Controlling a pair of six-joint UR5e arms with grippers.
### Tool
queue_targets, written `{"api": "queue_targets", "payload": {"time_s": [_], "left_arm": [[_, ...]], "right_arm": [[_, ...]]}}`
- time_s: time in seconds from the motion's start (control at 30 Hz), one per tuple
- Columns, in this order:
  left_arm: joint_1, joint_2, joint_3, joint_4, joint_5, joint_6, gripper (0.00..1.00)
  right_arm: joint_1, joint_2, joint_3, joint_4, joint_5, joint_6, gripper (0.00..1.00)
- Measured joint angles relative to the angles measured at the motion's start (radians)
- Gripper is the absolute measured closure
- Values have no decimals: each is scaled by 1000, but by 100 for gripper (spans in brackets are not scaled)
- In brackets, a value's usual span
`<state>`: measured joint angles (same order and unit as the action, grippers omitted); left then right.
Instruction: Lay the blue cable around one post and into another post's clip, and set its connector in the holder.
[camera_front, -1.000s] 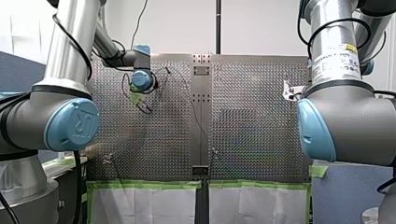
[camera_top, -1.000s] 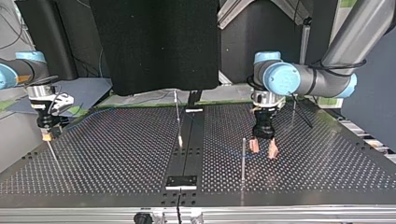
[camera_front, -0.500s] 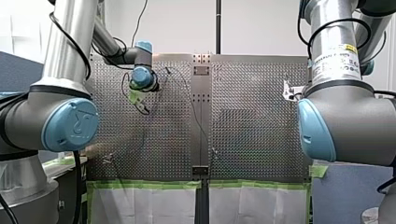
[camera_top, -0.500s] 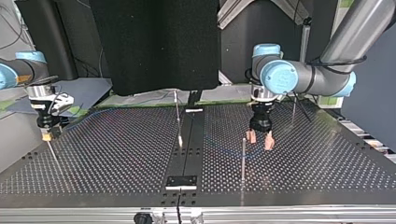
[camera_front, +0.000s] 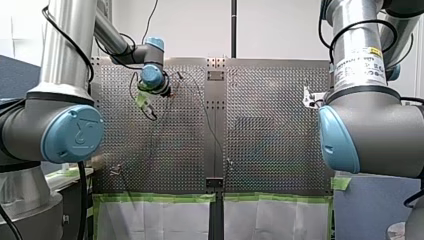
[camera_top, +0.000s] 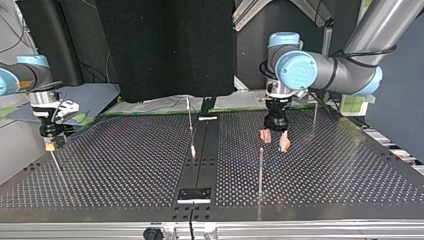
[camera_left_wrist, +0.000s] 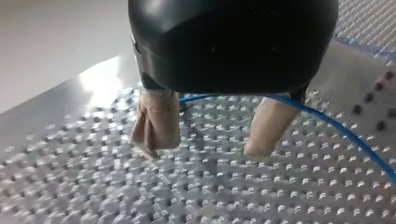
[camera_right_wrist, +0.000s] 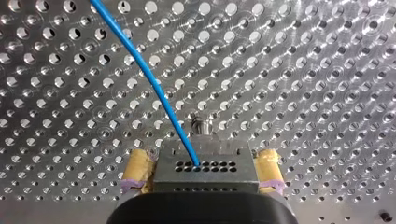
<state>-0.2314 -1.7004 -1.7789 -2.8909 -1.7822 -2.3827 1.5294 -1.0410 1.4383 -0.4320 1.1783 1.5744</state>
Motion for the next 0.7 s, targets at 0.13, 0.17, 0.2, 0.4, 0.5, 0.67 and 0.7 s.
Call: {"api": "queue_targets", "payload": {"time_s": [0.13, 0.17, 0.2, 0.4, 0.5, 0.67, 0.7], "left_arm": [[-10, 3, -7, 15, 16, -15, 0], [-11, 3, -7, 20, 17, -21, 0], [-12, 5, -7, 28, 17, -30, 0], [-10, 9, -8, 62, -3, -81, 0], [-7, 9, -8, 84, -12, -108, 0], [-2, 9, -8, 115, -29, -151, 0], [-1, 9, -8, 117, -31, -162, 0]], "right_arm": [[0, 0, 0, 0, 0, 0, 8], [0, 0, 0, 1, 0, 0, 8], [0, 0, 0, 1, 0, 0, 8], [0, 0, 0, 1, 0, 0, 8], [1, 0, 0, 1, 0, -1, 8], [1, 0, 0, 1, 0, -2, 8], [1, 0, 0, 1, 0, -2, 8]]}}
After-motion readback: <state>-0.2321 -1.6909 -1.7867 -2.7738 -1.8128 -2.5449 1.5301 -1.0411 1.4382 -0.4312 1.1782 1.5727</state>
